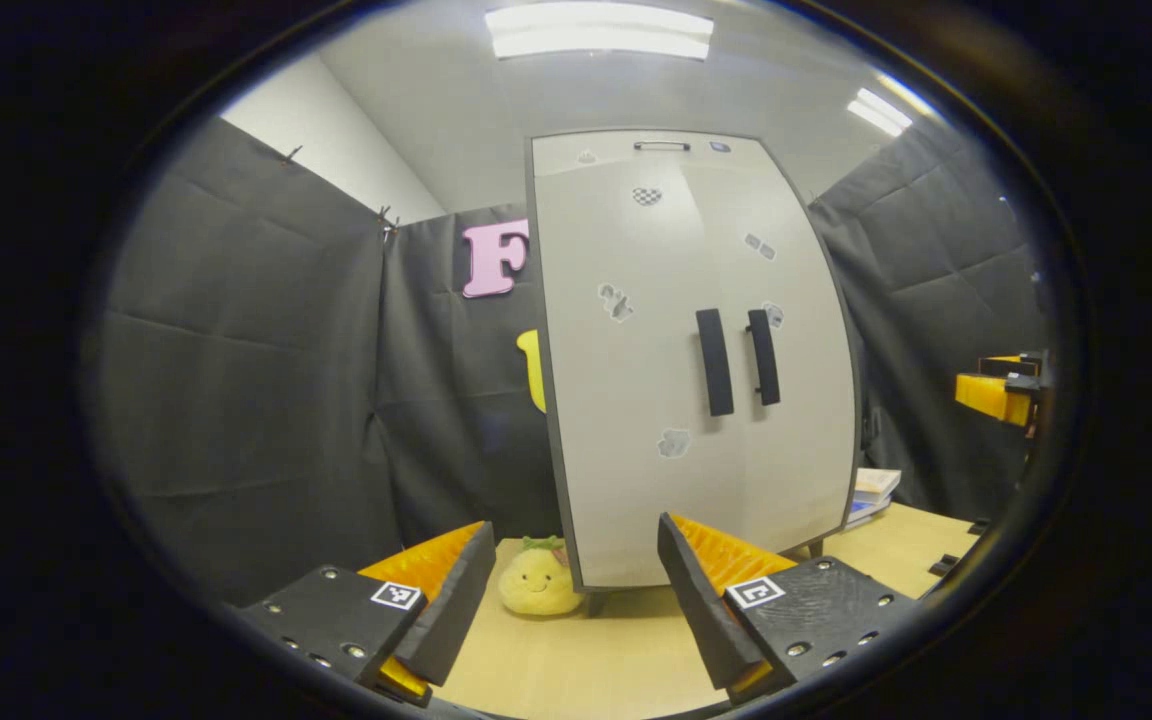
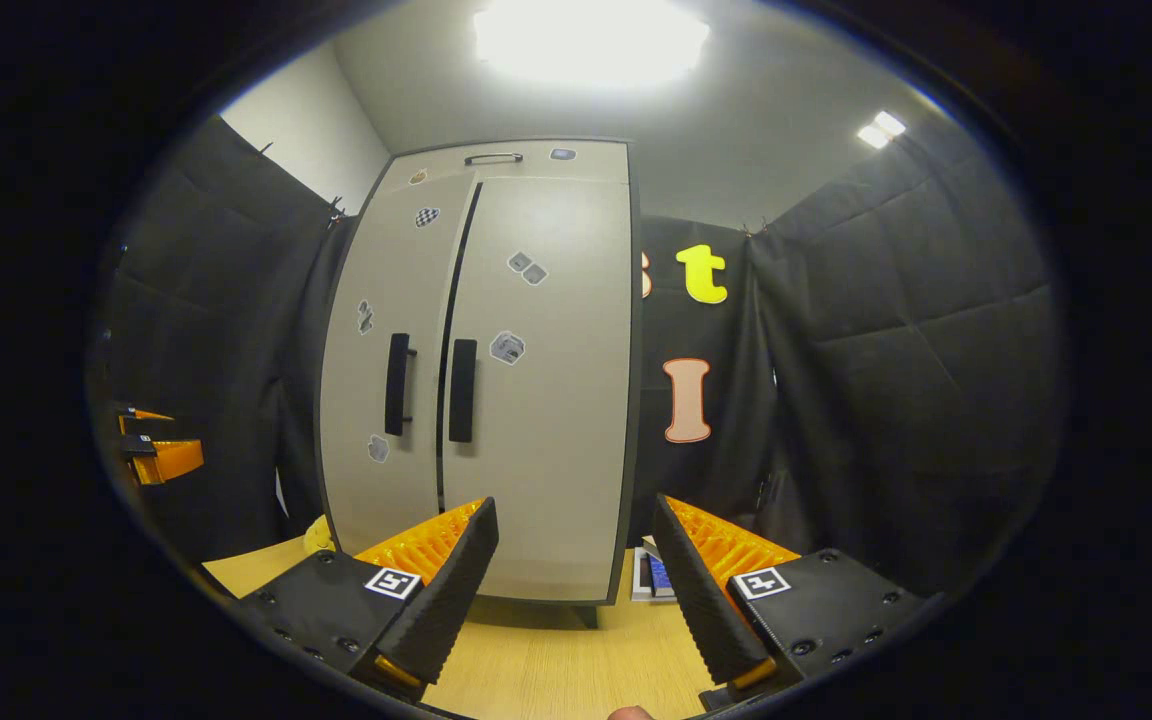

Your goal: Grab one shoe with the right hand and put it into the shoe cabinet, grab the other shoe with the left hand and put it into the shoe cabinet; then close the right door with the right hand and the left door with the left hand.

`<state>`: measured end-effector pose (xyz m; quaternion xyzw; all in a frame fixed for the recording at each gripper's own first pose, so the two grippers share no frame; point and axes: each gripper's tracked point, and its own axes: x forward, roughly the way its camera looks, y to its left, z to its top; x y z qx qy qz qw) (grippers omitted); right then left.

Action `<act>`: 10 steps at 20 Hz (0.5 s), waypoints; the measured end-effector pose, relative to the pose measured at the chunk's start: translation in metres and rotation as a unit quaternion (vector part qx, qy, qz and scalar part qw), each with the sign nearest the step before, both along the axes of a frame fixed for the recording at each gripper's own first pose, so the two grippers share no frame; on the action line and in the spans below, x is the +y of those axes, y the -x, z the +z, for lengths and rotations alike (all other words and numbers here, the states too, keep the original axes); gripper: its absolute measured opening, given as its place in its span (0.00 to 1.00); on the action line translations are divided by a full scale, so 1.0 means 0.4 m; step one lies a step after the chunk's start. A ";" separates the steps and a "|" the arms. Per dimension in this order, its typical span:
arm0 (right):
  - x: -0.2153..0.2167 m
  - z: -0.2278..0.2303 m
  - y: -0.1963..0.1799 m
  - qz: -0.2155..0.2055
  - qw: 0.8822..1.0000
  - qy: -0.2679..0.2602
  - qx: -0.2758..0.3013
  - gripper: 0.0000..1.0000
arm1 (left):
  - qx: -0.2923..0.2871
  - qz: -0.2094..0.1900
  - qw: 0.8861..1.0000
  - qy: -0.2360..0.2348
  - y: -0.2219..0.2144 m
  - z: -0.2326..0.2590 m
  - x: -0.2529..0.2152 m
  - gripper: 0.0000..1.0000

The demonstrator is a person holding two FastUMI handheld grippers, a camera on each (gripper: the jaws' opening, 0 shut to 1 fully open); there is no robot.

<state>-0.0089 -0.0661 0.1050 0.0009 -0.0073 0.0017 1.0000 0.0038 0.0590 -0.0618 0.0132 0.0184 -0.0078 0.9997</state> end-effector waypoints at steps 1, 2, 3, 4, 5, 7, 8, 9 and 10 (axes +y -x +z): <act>-0.001 0.000 -0.002 0.000 1.000 -0.001 0.000 0.98 | 0.001 0.001 1.000 -0.001 0.003 -0.003 0.001 0.93; -0.001 0.000 -0.003 0.000 1.000 -0.003 0.001 0.98 | 0.001 0.001 1.000 -0.001 0.002 -0.002 -0.001 0.93; -0.002 0.001 -0.005 -0.001 1.000 -0.004 0.001 0.98 | 0.002 0.000 1.000 -0.002 0.001 -0.004 -0.003 0.93; -0.001 0.000 -0.005 -0.001 1.000 -0.005 0.001 0.97 | 0.002 0.000 1.000 -0.002 0.000 -0.003 -0.004 0.93; -0.001 0.000 -0.004 -0.001 1.000 -0.006 0.001 0.98 | 0.002 0.000 1.000 -0.001 0.000 -0.005 -0.004 0.93; -0.003 0.000 -0.005 -0.002 1.000 -0.004 0.001 0.98 | 0.004 0.000 1.000 0.001 0.001 -0.009 -0.003 0.93; -0.003 -0.001 -0.005 -0.002 1.000 -0.005 0.002 0.98 | 0.005 0.000 1.000 0.001 -0.001 -0.010 -0.004 0.93; -0.001 -0.001 -0.006 -0.001 1.000 -0.006 0.002 0.98 | 0.006 0.000 1.000 0.001 0.002 -0.012 -0.001 0.93; 0.000 -0.002 -0.006 -0.001 1.000 -0.006 0.002 0.98 | 0.006 0.001 1.000 0.000 0.002 -0.012 0.002 0.93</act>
